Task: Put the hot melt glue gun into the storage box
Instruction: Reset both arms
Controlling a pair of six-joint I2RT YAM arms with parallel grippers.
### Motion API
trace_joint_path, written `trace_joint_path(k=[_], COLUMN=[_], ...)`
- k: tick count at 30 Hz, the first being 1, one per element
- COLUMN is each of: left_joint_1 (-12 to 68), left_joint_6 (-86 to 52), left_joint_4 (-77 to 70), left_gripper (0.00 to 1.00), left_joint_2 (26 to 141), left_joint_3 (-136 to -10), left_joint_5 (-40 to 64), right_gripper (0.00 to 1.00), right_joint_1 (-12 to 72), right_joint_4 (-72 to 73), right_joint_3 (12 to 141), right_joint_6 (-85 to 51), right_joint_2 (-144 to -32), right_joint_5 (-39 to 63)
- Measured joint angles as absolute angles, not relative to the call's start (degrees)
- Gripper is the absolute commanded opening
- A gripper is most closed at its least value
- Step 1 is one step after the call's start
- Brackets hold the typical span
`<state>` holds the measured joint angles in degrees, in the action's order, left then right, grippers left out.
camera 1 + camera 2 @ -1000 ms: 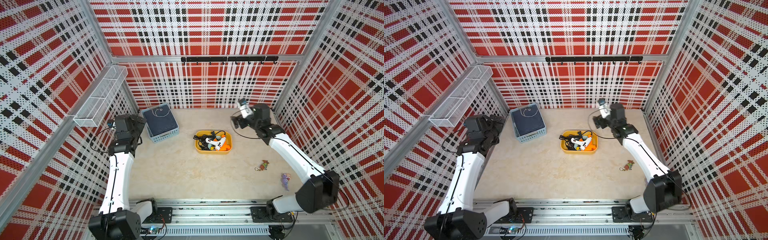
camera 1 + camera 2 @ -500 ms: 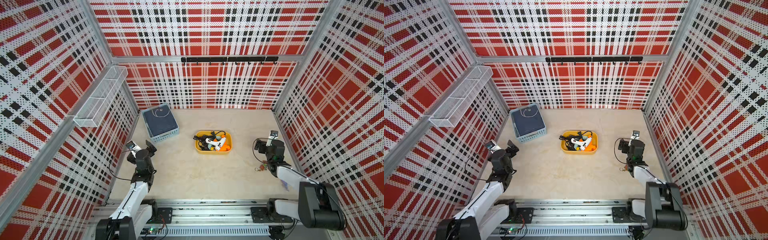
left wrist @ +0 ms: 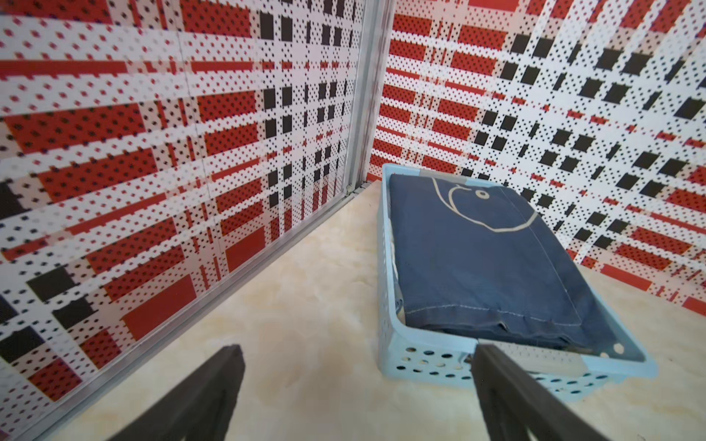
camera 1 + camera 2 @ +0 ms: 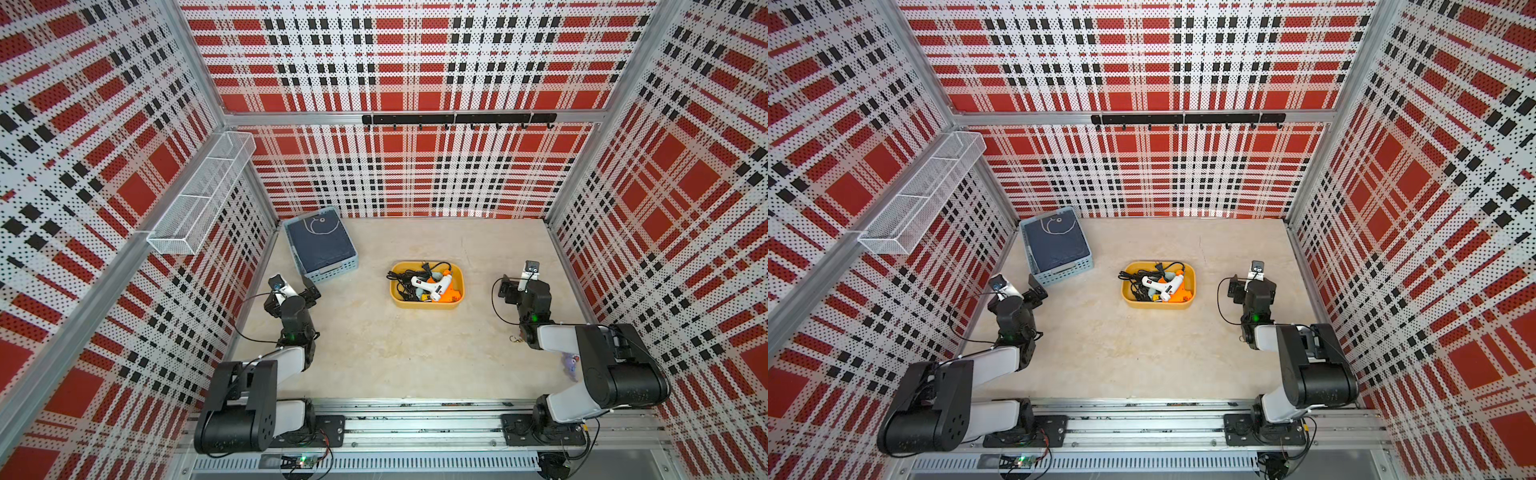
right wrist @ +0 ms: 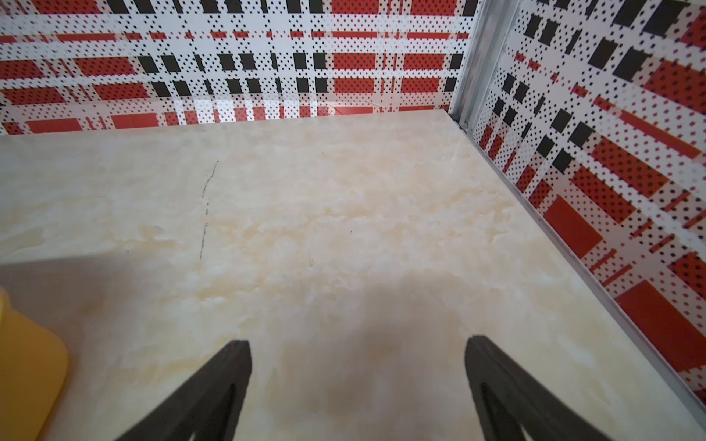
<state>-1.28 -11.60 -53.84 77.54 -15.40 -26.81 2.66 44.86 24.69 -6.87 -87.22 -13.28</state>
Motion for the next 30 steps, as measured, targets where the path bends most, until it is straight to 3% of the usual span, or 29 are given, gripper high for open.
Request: trace_joint_path(k=[8,12,19,25,30], left_joint_1=[3.9,4.3,4.3,4.3,4.3], left_joint_6=[-7.2,-4.7,-3.3,-2.9,-2.9], left_joint_4=[-61.8,-72.4,-76.9,-78.1,-78.1], left_gripper=[0.99,0.99,0.99,0.99,0.99], left_joint_2=[86.6,89.3,89.7,89.7,89.7], left_joint_3=[-16.1,-12.3,-11.5,-11.5,-11.5], left_joint_5=[-27.4,-26.3,-25.9,-25.9,-25.9], right_gripper=[1.00,1.00,1.00,1.00,1.00], right_joint_1=[2.6,2.9,5.0,5.5,4.3], right_joint_4=[46.3,46.5,49.7,61.3,61.1], right_joint_3=[24.7,24.7,23.6,13.4,16.4], right_joint_6=[-6.3,-6.0,-5.4,-2.9,-3.6], right_joint_2=[-87.2,-87.2,-87.2,-87.9,-88.6], right_joint_5=[-14.4,-15.3,-19.5,-17.0,-16.3])
